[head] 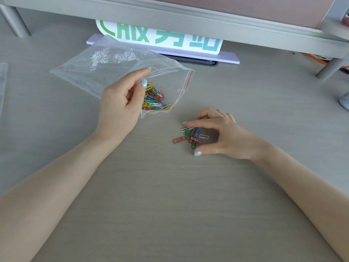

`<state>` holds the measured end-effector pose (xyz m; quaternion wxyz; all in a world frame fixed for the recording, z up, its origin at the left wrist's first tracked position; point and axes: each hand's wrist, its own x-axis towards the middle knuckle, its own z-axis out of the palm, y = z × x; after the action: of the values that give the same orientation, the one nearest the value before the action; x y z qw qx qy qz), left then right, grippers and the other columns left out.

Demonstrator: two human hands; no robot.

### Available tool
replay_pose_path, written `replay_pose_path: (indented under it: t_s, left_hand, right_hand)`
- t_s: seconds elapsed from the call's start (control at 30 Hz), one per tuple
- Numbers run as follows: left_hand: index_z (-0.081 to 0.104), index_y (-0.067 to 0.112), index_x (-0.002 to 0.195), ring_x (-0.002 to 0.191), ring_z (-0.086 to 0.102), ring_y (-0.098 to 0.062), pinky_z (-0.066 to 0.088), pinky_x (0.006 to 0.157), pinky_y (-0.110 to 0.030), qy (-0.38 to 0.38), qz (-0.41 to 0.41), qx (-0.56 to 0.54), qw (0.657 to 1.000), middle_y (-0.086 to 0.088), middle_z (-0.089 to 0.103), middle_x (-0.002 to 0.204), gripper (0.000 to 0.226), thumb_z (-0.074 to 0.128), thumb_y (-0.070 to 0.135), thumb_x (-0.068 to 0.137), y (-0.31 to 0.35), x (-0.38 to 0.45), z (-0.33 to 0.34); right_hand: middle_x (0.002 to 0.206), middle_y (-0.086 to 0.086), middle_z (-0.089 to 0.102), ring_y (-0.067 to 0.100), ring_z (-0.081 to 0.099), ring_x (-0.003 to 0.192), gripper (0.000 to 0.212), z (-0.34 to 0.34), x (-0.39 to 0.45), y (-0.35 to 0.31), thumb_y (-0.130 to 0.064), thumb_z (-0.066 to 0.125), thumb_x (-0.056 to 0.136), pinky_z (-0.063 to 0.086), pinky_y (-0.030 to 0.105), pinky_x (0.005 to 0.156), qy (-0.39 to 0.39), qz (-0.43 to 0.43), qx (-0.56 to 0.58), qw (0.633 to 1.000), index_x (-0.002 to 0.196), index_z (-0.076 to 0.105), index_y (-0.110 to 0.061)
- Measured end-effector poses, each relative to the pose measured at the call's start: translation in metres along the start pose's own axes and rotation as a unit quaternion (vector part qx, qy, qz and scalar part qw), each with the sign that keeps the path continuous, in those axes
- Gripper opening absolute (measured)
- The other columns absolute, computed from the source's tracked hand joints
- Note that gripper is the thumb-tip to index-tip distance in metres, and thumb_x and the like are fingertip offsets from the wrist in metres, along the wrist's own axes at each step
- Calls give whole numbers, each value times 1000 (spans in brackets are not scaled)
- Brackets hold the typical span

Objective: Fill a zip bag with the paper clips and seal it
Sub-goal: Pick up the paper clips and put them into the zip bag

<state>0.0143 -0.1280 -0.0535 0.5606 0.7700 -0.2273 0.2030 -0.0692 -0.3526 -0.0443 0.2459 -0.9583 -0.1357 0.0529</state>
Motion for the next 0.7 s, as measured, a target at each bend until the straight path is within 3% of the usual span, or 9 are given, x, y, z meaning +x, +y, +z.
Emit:
replay_pose_path:
  t_s: [0.1,0.13,0.2,0.27,0.33,0.4,0.47,0.57,0.7]
  left_hand:
    - [61,22,119,56,42,-28,37,54,-33,1,0,0,1000,20,54,62,29,46,18,94,-1,0,1]
    - [61,22,118,56,41,-28,37,54,-33,1,0,1,1000,20,54,61,29,46,18,94,-1,0,1]
    - [61,23,118,55,41,-27,36,54,-32,2,-2,0,1000,17,54,62,29,47,16,94,-1,0,1]
    - [61,24,117,56,41,-28,36,54,-32,3,-3,-2,1000,7,54,62,29,47,13,94,1,0,1]
    - [61,23,117,58,42,-31,37,55,-33,-3,0,-2,1000,-16,56,69,29,47,12,95,5,0,0]
    - [61,24,117,59,43,-32,37,55,-33,-4,2,1,1000,-22,56,73,29,47,12,95,6,-1,0]
    - [61,23,118,59,43,-31,37,55,-33,-3,-1,5,1000,-11,58,71,29,47,14,94,5,-1,0]
    - [61,23,119,57,43,-25,37,57,-28,-5,-6,4,1000,14,58,67,30,46,15,94,1,-1,0]
    - [60,20,120,54,43,-3,36,58,-15,-11,-6,2,1000,29,57,70,30,46,13,95,2,-1,0]
  right_hand:
    - [103,-22,46,-5,45,101,41,1,3,2,-51,67,66,23,23,102,20,-2,53,998,107,59,-51]
    - [102,-20,47,-2,50,95,38,1,3,2,-44,70,69,30,23,99,23,-7,80,996,107,64,-43]
    - [98,-12,49,0,52,84,32,0,3,1,-26,74,74,38,12,85,22,-11,132,991,106,68,-28]
    - [93,-6,52,3,52,77,27,0,4,-1,-15,72,77,39,8,73,26,-10,147,989,103,69,-22]
    - [90,0,56,9,52,72,24,-1,5,-2,-10,71,78,42,15,67,34,-6,154,987,99,71,-21]
    - [90,4,59,11,53,69,20,-3,6,-3,-7,70,79,42,16,64,37,-5,162,986,95,72,-19]
    - [88,4,61,11,54,69,17,-5,6,-4,-8,69,80,41,13,62,40,-11,135,990,93,73,-17]
    - [85,5,62,16,54,70,12,-8,6,-8,-9,67,82,43,20,62,44,-32,60,997,90,74,-14]
    - [80,6,62,13,51,72,9,-9,6,-12,-10,63,84,43,23,63,47,-70,-43,996,84,72,-10]
